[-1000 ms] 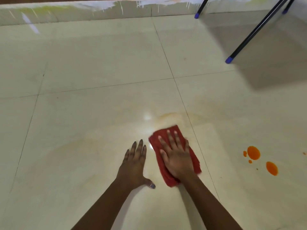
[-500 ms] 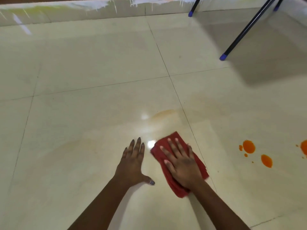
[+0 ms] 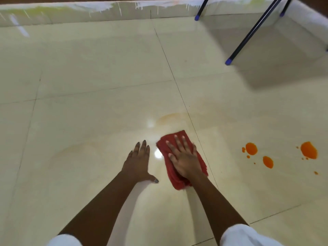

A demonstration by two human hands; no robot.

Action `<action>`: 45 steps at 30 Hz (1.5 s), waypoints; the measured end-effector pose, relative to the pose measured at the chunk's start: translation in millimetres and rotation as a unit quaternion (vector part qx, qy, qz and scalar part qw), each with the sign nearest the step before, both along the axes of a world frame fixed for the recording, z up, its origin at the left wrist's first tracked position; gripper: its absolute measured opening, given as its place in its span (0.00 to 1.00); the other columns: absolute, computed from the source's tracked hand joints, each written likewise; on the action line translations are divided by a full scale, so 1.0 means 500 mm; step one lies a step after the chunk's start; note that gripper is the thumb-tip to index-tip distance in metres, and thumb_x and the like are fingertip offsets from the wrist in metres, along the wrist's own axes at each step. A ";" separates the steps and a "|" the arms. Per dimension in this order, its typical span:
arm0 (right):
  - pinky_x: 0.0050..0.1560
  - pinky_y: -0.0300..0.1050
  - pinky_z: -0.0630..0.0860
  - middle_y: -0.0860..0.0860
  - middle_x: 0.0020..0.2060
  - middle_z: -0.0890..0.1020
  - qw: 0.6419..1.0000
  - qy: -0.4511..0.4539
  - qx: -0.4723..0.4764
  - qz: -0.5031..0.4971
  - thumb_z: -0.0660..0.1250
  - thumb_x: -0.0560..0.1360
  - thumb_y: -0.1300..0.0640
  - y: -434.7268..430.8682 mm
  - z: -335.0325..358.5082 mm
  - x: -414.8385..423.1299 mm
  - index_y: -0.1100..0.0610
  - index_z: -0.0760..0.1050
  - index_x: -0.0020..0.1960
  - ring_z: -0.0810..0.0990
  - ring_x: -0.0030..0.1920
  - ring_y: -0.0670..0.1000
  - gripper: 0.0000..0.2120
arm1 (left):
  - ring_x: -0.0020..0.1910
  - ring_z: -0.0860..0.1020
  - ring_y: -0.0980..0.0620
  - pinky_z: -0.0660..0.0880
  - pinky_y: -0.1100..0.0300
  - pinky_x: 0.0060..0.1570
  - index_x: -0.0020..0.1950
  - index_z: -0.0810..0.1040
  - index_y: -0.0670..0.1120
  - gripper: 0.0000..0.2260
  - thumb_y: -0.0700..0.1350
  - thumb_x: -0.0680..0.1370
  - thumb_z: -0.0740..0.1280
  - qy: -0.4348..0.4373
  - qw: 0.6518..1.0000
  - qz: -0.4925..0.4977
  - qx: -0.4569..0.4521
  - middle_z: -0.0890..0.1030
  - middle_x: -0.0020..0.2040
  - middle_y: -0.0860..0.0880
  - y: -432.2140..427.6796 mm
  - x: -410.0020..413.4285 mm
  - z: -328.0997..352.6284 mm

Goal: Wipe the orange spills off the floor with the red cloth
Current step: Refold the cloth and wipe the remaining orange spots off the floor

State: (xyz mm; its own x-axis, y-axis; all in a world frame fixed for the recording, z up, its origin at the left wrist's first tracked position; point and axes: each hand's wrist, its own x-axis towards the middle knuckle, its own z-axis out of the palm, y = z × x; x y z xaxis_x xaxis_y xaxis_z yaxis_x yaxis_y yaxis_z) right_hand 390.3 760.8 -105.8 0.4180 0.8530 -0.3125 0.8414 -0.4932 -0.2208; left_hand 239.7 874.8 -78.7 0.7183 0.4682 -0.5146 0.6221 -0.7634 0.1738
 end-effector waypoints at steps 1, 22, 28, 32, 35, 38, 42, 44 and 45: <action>0.71 0.57 0.36 0.46 0.75 0.38 1.000 0.004 -0.013 -0.025 0.36 0.77 0.39 -0.021 0.007 0.005 0.40 0.41 0.74 0.35 0.74 0.51 0.26 | 0.75 0.36 0.43 0.46 0.48 0.74 0.76 0.39 0.41 0.58 0.67 0.64 0.70 0.009 1.000 0.000 0.006 0.35 0.76 0.43 -0.005 0.003 0.008; 0.73 0.58 0.46 0.52 0.74 0.34 0.979 0.071 -0.187 -0.048 0.49 0.79 0.41 -0.043 0.070 0.059 0.44 0.35 0.74 0.35 0.74 0.57 0.31 | 0.74 0.35 0.39 0.42 0.43 0.72 0.75 0.38 0.38 0.52 0.59 0.70 0.71 0.092 0.996 -0.011 0.016 0.34 0.76 0.40 -0.026 0.090 0.048; 0.72 0.57 0.39 0.53 0.74 0.34 0.988 0.025 -0.113 -0.101 0.29 0.66 0.33 -0.038 0.050 0.020 0.45 0.29 0.72 0.34 0.74 0.58 0.37 | 0.75 0.35 0.41 0.41 0.44 0.72 0.76 0.37 0.40 0.54 0.65 0.68 0.69 0.026 0.999 0.022 0.008 0.34 0.76 0.42 0.020 0.089 0.027; 0.68 0.58 0.31 0.54 0.72 0.32 0.995 0.017 -0.045 -0.086 0.28 0.70 0.32 0.040 0.025 -0.019 0.42 0.30 0.71 0.30 0.72 0.59 0.33 | 0.75 0.35 0.41 0.43 0.46 0.73 0.76 0.38 0.40 0.53 0.62 0.69 0.70 0.006 1.000 0.016 -0.002 0.32 0.75 0.42 0.019 0.090 0.006; 0.71 0.58 0.34 0.52 0.74 0.35 0.999 -0.022 0.009 -0.040 0.37 0.76 0.37 0.133 0.007 0.067 0.40 0.35 0.73 0.34 0.74 0.58 0.27 | 0.74 0.34 0.42 0.42 0.47 0.73 0.76 0.37 0.42 0.54 0.64 0.68 0.68 -0.004 1.000 0.008 -0.008 0.27 0.71 0.45 0.025 0.082 -0.013; 0.72 0.59 0.41 0.52 0.76 0.45 0.985 -0.061 0.018 -0.159 0.46 0.79 0.40 0.156 -0.005 0.205 0.41 0.43 0.75 0.41 0.75 0.57 0.26 | 0.74 0.33 0.42 0.42 0.47 0.73 0.75 0.36 0.41 0.55 0.68 0.67 0.66 0.000 1.000 0.002 -0.005 0.25 0.68 0.46 0.029 0.080 -0.020; 0.72 0.61 0.42 0.53 0.77 0.47 0.927 -0.052 0.026 -0.371 0.46 0.79 0.41 0.100 -0.014 0.188 0.44 0.46 0.76 0.43 0.75 0.57 0.26 | 0.70 0.28 0.45 0.40 0.46 0.73 0.75 0.35 0.40 0.56 0.70 0.66 0.65 0.013 1.000 0.001 -0.003 0.24 0.68 0.45 0.025 0.086 -0.032; 0.71 0.61 0.41 0.54 0.76 0.47 0.948 -0.062 0.052 -0.309 0.43 0.79 0.41 0.145 -0.010 0.112 0.45 0.46 0.76 0.43 0.75 0.58 0.27 | 0.67 0.26 0.46 0.40 0.46 0.73 0.75 0.34 0.41 0.56 0.70 0.66 0.65 0.021 1.000 -0.006 -0.006 0.24 0.68 0.45 0.027 0.086 -0.031; 0.71 0.60 0.41 0.54 0.76 0.46 0.968 -0.056 0.064 -0.236 0.41 0.78 0.40 0.181 -0.011 0.090 0.44 0.45 0.76 0.43 0.75 0.58 0.27 | 0.67 0.26 0.46 0.40 0.47 0.73 0.75 0.34 0.41 0.56 0.70 0.66 0.64 0.024 1.000 -0.007 -0.007 0.24 0.68 0.45 0.027 0.085 -0.030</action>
State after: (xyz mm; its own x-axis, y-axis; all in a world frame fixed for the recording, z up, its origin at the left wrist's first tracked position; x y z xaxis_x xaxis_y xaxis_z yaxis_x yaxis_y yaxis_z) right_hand 435.4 851.4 -111.1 0.7956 0.5875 -0.1477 0.5513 -0.8032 -0.2256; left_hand 282.0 888.5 -93.5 0.6997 0.4502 -0.5547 0.6187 -0.7701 0.1554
